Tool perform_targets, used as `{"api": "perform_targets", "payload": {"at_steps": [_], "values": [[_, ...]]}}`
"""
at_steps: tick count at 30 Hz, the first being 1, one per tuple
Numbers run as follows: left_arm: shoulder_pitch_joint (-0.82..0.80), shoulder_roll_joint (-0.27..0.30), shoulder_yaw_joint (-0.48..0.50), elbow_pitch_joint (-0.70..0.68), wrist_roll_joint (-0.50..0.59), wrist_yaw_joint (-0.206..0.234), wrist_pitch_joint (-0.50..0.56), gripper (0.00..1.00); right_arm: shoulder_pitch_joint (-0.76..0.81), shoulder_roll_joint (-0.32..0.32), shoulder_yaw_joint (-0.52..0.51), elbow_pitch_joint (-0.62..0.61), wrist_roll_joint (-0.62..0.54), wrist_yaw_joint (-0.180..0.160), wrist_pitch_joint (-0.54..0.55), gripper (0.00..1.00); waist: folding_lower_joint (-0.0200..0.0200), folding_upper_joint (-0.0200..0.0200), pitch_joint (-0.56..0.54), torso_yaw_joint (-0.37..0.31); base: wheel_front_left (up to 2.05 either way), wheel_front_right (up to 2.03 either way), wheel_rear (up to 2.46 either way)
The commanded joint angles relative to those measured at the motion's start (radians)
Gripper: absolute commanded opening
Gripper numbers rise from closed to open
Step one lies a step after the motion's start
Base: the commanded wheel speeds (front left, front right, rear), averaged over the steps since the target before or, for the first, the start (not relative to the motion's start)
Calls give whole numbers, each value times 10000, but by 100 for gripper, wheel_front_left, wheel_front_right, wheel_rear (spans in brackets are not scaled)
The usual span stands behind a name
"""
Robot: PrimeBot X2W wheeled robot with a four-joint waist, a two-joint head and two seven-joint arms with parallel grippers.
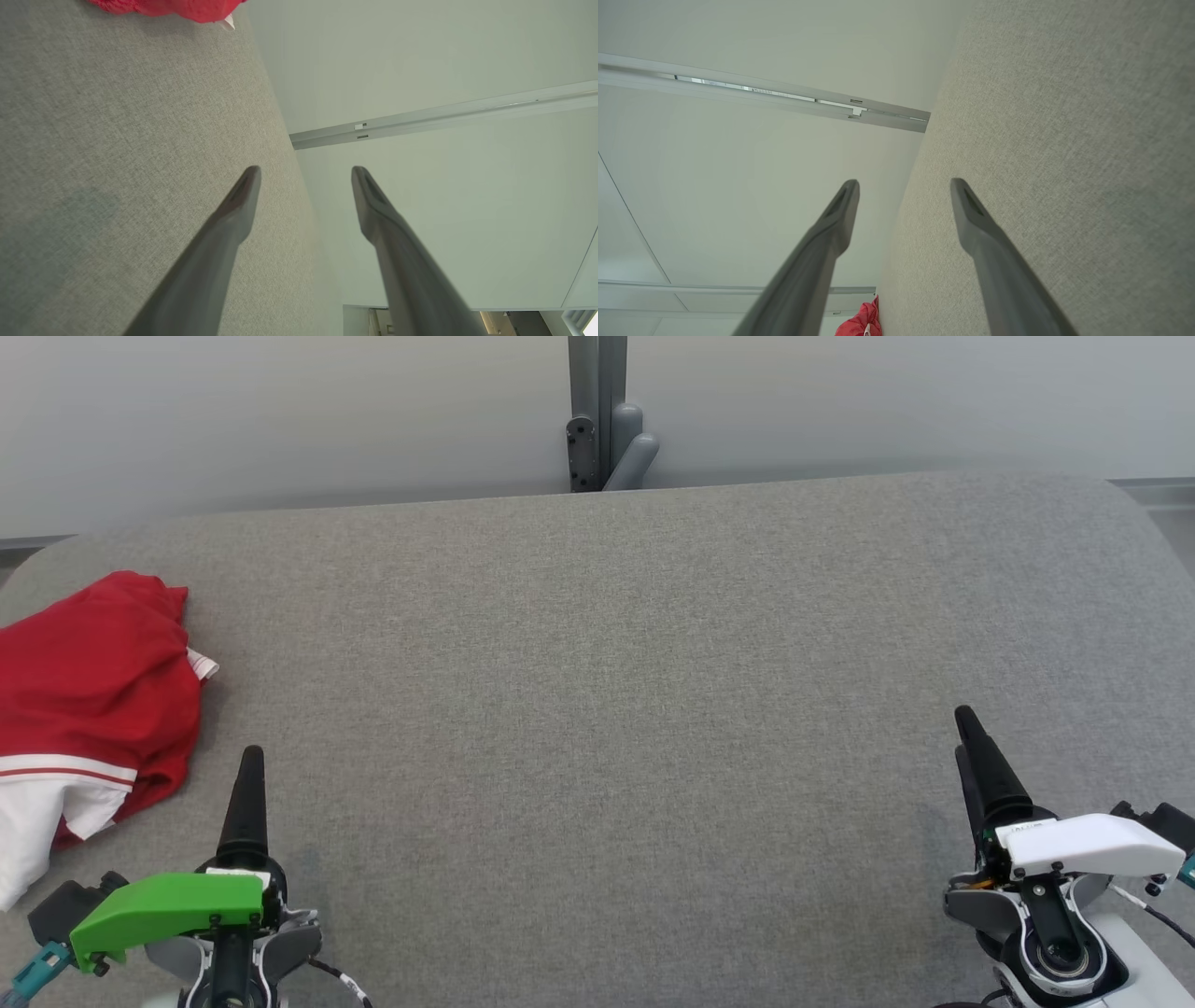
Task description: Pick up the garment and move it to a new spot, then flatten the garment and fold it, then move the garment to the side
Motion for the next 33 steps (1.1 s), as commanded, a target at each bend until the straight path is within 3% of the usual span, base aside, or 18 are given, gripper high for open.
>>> {"api": "perform_targets", "payload": {"at_steps": [1,17,33], "values": [[-116,40,-62,-106,603,-115,-131,100,-42,-12,-187,-151,-653,1,-57,100,-1,-1,5,-2,0,0,0],[52,52,-388,124,4284,-71,-790,100,178,582,-933,-151,-5360,2,-148,100,-1,-1,32,-17,0,0,0],[161,66,-732,386,6507,196,-1285,100,374,961,-1364,-41,-8458,3,-214,100,-1,-1,11,-92,0,0,0]]}}
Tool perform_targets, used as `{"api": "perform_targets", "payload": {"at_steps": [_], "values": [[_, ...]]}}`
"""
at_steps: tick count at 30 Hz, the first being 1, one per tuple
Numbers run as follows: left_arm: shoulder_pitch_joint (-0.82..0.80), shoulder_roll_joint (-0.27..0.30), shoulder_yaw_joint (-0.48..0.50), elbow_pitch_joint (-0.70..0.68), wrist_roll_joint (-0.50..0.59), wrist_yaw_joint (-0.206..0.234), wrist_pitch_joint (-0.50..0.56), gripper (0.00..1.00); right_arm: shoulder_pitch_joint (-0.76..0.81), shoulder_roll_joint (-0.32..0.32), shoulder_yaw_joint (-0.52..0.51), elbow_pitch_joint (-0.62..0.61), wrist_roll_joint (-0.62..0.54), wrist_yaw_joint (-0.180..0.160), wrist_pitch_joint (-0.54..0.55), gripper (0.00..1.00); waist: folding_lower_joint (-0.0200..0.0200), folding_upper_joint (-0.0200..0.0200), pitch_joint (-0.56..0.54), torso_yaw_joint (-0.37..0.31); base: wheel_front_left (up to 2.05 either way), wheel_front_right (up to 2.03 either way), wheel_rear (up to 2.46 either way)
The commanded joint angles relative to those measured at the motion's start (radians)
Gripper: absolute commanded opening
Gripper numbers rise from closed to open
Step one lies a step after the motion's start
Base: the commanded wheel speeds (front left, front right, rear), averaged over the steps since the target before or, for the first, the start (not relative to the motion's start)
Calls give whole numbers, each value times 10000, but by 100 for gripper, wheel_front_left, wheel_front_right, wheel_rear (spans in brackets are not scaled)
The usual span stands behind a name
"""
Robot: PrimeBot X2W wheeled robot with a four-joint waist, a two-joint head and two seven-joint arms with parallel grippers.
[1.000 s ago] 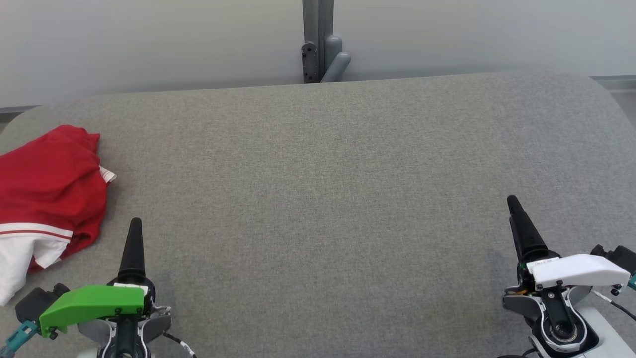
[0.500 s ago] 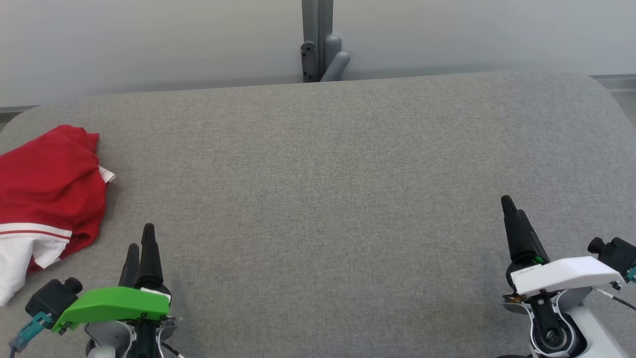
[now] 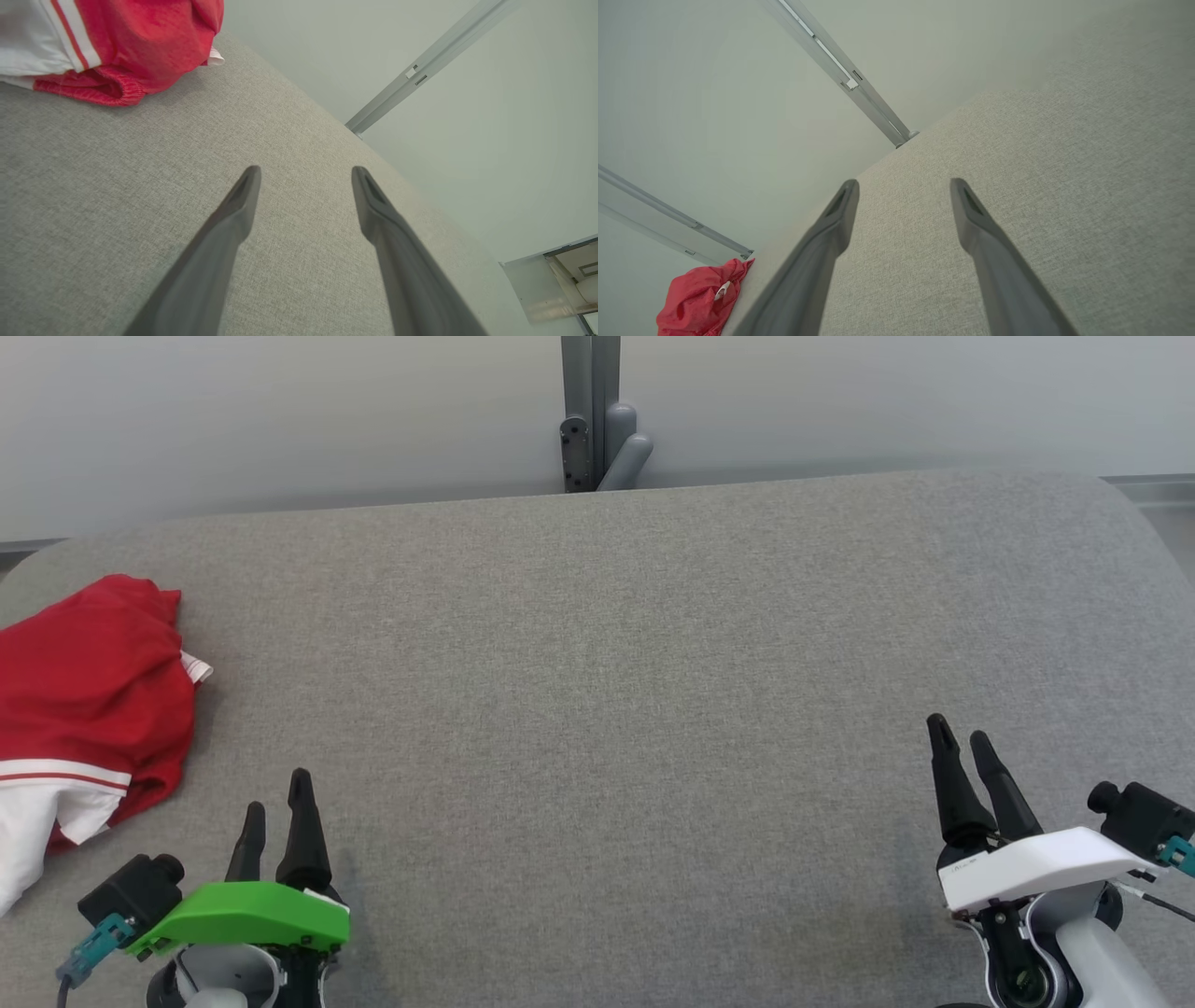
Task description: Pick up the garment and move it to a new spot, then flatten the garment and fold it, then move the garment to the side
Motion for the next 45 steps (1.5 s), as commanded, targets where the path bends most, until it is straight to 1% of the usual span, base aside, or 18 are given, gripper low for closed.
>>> {"api": "perform_targets", "payload": {"at_steps": [1,10,22,35,45], "values": [[-3,57,-31,-57,374,32,-103,100,-18,-53,-121,-57,-385,3,-59,100,0,0,-3,-6,0,0,0],[9,65,-144,68,1739,307,-354,100,53,181,-460,42,-1961,4,-96,100,0,0,17,-38,0,0,0],[113,100,-362,359,3246,406,-679,100,128,423,-685,432,-3734,4,-133,100,0,0,39,-63,0,0,0],[185,140,-543,449,4565,566,-978,100,159,609,-982,577,-5351,4,-181,100,0,0,79,-74,0,0,0],[283,154,-626,419,5332,630,-1177,100,248,776,-1168,683,-6384,4,-215,100,0,0,87,-87,0,0,0]]}}
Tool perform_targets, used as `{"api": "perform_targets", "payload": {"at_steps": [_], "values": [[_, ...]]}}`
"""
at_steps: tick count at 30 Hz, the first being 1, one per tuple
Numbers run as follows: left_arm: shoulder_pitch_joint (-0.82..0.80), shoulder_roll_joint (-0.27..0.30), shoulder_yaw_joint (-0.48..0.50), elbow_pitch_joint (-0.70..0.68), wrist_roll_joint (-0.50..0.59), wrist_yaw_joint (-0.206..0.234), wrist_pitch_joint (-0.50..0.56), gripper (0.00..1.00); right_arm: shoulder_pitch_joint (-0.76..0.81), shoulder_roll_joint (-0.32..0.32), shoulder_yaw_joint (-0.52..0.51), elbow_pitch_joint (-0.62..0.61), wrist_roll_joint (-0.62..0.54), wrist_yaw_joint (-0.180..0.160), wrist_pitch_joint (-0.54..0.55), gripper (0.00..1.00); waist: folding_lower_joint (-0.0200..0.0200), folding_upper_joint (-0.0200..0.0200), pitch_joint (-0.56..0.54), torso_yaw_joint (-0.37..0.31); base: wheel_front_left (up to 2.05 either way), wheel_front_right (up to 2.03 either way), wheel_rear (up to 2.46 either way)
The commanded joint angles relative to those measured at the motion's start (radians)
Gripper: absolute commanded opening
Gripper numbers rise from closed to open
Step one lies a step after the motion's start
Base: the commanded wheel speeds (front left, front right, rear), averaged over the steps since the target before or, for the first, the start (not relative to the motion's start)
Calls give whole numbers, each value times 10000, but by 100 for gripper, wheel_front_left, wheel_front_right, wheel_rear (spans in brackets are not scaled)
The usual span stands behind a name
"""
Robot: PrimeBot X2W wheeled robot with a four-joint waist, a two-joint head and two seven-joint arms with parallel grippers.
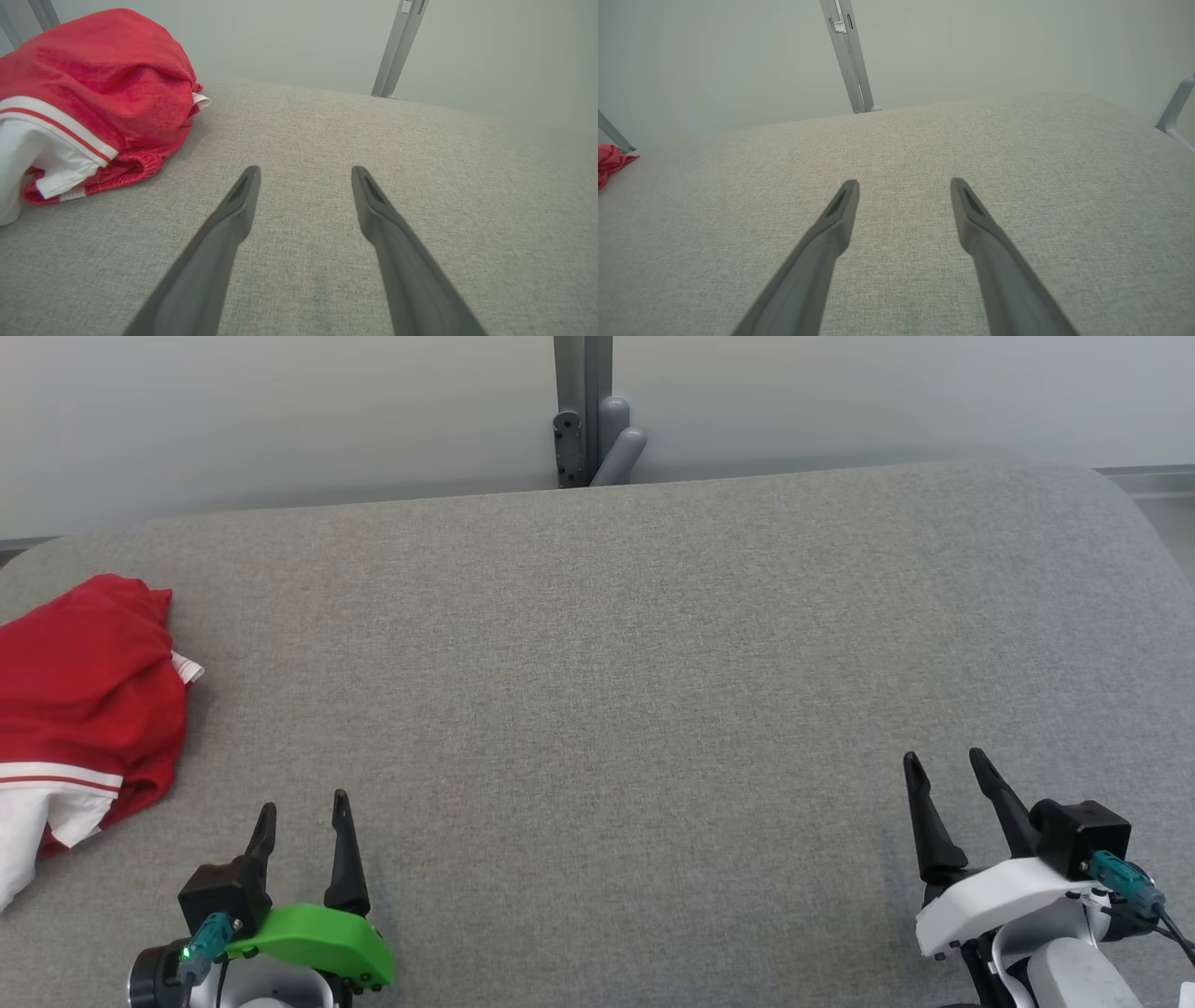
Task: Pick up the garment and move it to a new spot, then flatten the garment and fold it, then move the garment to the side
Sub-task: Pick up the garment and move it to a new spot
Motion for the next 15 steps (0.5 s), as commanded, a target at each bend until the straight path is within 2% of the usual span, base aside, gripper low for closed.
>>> {"api": "perform_targets", "payload": {"at_steps": [1,15], "values": [[90,92,-54,-67,262,59,-103,100,60,35,-108,-14,-339,3,-88,100,-1,0,2,-4,0,0,0],[262,79,-10,-272,1317,195,-361,100,236,424,-1019,-191,-1807,3,-103,100,-1,0,-4,15,0,0,0]]}}
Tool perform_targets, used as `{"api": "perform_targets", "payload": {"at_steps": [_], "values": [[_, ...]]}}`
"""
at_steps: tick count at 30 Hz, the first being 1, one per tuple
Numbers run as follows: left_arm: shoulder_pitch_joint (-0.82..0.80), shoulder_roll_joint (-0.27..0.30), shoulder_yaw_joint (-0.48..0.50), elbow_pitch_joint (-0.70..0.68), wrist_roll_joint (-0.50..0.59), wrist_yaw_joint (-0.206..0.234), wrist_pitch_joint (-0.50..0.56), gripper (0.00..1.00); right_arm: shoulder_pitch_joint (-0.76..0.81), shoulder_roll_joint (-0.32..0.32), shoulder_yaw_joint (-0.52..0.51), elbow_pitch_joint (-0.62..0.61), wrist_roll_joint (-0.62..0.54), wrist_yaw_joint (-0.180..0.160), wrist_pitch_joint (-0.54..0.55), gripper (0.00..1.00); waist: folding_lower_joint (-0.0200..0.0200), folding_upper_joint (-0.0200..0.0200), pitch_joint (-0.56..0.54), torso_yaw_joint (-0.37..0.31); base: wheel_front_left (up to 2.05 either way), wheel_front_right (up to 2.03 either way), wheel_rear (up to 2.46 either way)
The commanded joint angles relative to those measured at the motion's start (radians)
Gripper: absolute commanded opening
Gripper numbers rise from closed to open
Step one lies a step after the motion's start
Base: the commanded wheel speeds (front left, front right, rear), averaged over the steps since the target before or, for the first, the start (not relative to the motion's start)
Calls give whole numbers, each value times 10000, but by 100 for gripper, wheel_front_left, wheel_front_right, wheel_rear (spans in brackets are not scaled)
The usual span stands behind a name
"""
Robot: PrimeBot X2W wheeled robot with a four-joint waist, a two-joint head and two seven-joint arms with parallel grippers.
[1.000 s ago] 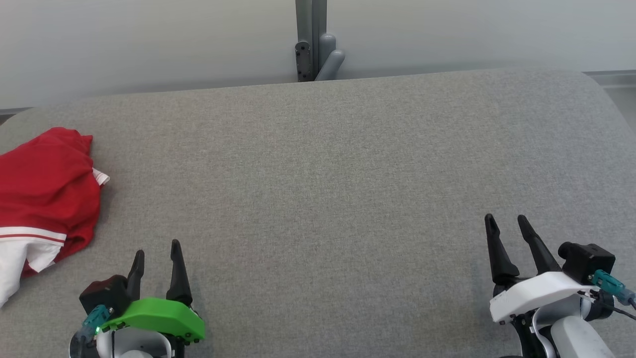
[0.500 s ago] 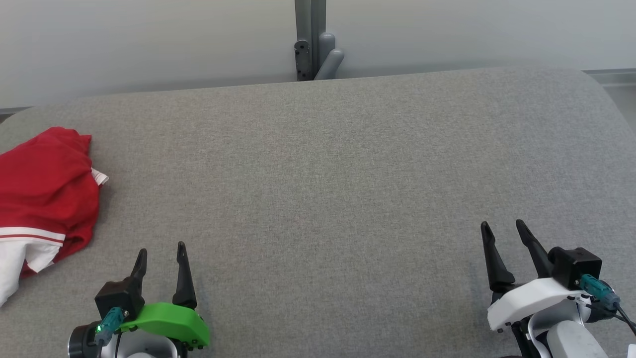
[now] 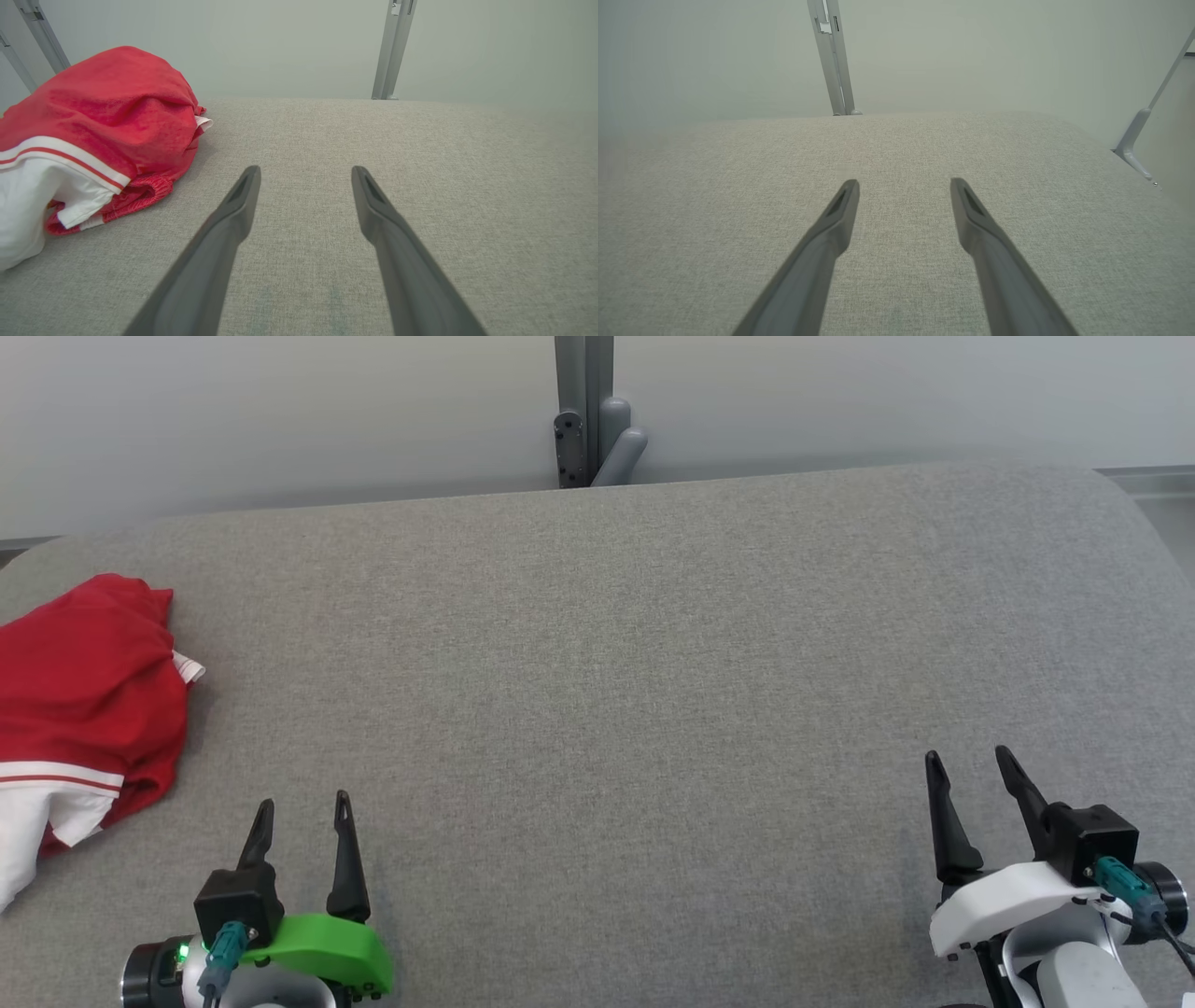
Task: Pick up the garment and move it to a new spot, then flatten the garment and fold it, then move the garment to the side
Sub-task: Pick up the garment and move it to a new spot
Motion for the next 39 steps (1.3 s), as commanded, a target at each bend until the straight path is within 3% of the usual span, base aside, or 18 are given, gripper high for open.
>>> {"api": "perform_targets", "payload": {"at_steps": [1,8,12,23,33,39], "values": [[130,69,27,-30,245,66,-84,100,141,50,-110,-24,-323,3,-36,100,-1,0,5,4,0,0,0],[161,51,-29,16,804,96,-233,100,235,239,-318,-82,-1110,2,-67,100,-1,0,72,114,0,0,0],[78,45,-22,55,992,100,-295,100,310,300,-312,-197,-1430,2,-75,100,-1,0,164,525,0,0,0],[289,31,285,145,705,136,-301,100,98,208,135,-423,-1218,2,-70,100,-1,0,319,2596,0,0,0],[599,26,689,375,286,33,-298,100,-14,206,638,-307,-807,2,-69,100,-1,0,310,4880,0,0,0],[865,29,964,358,-100,8,-298,100,-112,142,962,-120,-964,-1,-69,100,-1,0,332,5456,0,0,0]]}}
